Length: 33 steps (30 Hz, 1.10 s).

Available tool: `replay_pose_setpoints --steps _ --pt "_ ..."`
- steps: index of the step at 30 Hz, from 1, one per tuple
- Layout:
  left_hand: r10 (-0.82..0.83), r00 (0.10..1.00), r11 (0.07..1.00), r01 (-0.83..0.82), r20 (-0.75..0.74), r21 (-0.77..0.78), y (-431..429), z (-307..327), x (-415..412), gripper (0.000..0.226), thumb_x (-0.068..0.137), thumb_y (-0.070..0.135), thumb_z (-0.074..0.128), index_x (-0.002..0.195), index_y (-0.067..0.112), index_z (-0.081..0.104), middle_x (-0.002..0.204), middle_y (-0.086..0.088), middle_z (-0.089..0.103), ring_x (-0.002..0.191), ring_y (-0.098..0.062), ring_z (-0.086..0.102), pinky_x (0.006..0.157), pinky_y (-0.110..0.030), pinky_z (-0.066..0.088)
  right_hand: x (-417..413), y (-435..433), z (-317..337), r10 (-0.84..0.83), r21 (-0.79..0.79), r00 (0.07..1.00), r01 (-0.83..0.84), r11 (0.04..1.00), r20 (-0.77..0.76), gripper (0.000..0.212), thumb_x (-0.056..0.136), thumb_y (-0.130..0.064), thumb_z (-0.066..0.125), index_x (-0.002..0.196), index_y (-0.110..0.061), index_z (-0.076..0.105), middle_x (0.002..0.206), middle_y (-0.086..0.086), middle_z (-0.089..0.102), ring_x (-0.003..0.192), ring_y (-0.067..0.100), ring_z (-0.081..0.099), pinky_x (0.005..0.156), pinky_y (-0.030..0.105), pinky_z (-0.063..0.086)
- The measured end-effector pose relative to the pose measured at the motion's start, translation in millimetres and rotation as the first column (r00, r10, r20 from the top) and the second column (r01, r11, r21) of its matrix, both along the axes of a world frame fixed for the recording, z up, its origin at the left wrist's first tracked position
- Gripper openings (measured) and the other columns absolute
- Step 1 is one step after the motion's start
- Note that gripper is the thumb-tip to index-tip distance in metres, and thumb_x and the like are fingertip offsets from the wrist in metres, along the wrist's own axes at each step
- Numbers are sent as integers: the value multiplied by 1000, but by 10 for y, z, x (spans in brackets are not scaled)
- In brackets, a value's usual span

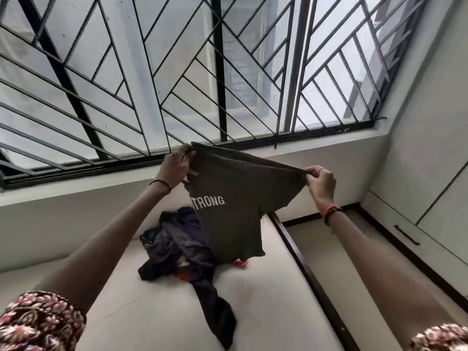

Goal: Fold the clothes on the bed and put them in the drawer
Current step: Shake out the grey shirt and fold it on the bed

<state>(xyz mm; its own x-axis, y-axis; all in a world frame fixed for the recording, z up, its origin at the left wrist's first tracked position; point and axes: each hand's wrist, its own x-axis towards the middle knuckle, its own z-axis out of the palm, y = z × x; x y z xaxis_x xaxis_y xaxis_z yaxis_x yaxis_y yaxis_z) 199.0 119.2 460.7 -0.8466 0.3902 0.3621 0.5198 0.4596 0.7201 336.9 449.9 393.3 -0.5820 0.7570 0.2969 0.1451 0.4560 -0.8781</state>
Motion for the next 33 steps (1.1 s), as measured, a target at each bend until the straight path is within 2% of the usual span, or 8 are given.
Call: replay_pose_setpoints --steps 2,4,7,8,13,18,23,33 --pt "2 997 999 -5 -74 -38 -39 -4 51 7 98 16 47 101 14 53 81 -7 58 70 -28 71 66 -47 56 141 -7 -26 -28 71 1000 27 997 14 13 82 -5 66 92 -10 73 102 19 64 97 23 58 85 17 40" --pt "-25 997 998 21 -78 -59 -55 -1 111 6 98 15 48 100 15 54 78 -8 60 67 -27 70 61 -39 56 298 -20 -59 -33 52 999 32 998 20 14 84 -7 63 88 -17 71 100 17 62 92 23 61 84 23 49" --pt "-101 995 994 100 -22 -49 -20 55 214 7 98 15 49 101 16 55 83 -15 65 57 -18 70 52 -33 55 532 -50 -80 42 -171 999 -47 984 -33 11 93 -1 51 92 -9 57 83 9 64 51 18 67 45 26 55" --pt "-123 992 992 123 -1 -34 3 95 237 10 98 14 50 104 14 56 83 -16 65 53 -13 69 50 -29 55 589 -67 -45 66 -241 996 -80 967 -68 9 95 -1 48 92 -7 53 83 9 63 48 19 67 42 26 54" --pt "-144 989 989 145 43 -20 252 196 237 12 97 14 49 107 13 57 77 -18 67 56 -14 69 54 -30 58 658 138 -37 32 -418 977 -121 900 -212 21 95 3 45 83 -13 50 86 13 64 56 18 70 58 29 60" --pt "-156 981 987 158 115 -10 652 74 121 11 98 10 48 105 12 55 80 -14 63 45 -6 64 42 -16 50 525 458 -269 -20 -495 987 -63 867 -160 25 92 6 48 77 -13 53 80 8 63 50 7 65 55 19 56" --pt "-114 977 990 127 180 -66 1033 -233 -85 20 98 14 49 114 6 57 95 -21 65 47 -6 66 43 -17 52 390 766 -524 -51 -590 990 -36 807 -130 24 91 8 50 75 -11 54 77 8 61 61 16 64 56 17 56" --pt "-47 993 999 45 112 21 1720 -241 -317 24 99 9 46 118 0 56 109 -21 63 66 -8 70 44 -12 49 129 1397 -486 -81 -545 974 -47 837 -209 25 91 8 50 75 -12 55 79 9 64 69 17 66 69 25 58"
